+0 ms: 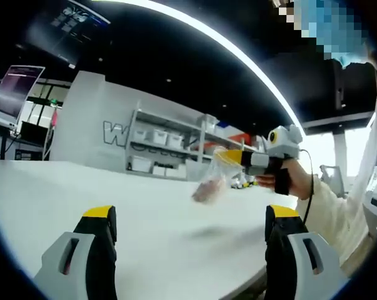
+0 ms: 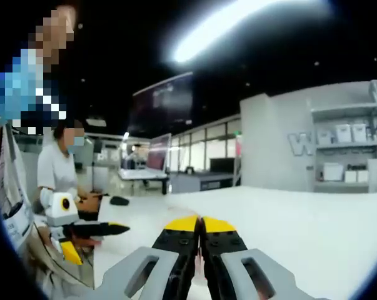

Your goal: Open the resealable bag by pulling the two sides of the seal apart until the entire bag opening is separated and visibly accessible.

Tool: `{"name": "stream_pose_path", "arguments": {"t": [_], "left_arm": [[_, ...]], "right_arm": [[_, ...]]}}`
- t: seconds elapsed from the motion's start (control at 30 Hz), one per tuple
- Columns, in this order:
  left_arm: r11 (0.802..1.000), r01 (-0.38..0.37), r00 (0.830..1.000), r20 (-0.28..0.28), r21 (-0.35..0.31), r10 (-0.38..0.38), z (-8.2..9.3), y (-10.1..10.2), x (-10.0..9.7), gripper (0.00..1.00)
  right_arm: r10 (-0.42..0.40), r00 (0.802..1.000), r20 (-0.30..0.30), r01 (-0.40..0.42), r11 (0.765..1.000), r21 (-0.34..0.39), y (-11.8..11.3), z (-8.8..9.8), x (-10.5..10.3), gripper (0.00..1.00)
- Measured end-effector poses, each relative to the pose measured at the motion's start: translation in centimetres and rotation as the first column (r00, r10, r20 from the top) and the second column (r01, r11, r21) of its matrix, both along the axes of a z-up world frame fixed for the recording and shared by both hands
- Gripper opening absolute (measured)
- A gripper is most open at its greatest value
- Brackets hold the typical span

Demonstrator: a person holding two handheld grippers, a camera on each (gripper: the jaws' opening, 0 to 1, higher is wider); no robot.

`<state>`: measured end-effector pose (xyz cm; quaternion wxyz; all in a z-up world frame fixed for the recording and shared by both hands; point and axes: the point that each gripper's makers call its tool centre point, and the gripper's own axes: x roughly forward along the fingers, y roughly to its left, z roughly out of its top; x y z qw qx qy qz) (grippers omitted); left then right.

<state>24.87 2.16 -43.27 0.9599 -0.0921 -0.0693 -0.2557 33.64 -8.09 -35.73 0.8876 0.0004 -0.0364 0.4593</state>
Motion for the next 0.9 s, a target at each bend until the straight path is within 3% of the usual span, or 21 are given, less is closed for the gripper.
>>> {"name": "stream_pose_path", "arguments": {"t": [0.43,0.9], "left_arm": [[1.000,-0.008,1.000,-0.006,0.008,0.008,0.0,0.3,0.0,0.98],[1.000,-0.021,1.000,-0.016,0.014,0.022,-0.3,0.7,0.0,0.98]], "right_arm": [[-0.009,1.000,-0.021,0.009,1.000,-0.004,0.3,0.3,3.4,0.00],[-0.050,0.998,-0.042,0.049,0.999,-0.019,0.1,-0.6,7.2,0.00]]}}
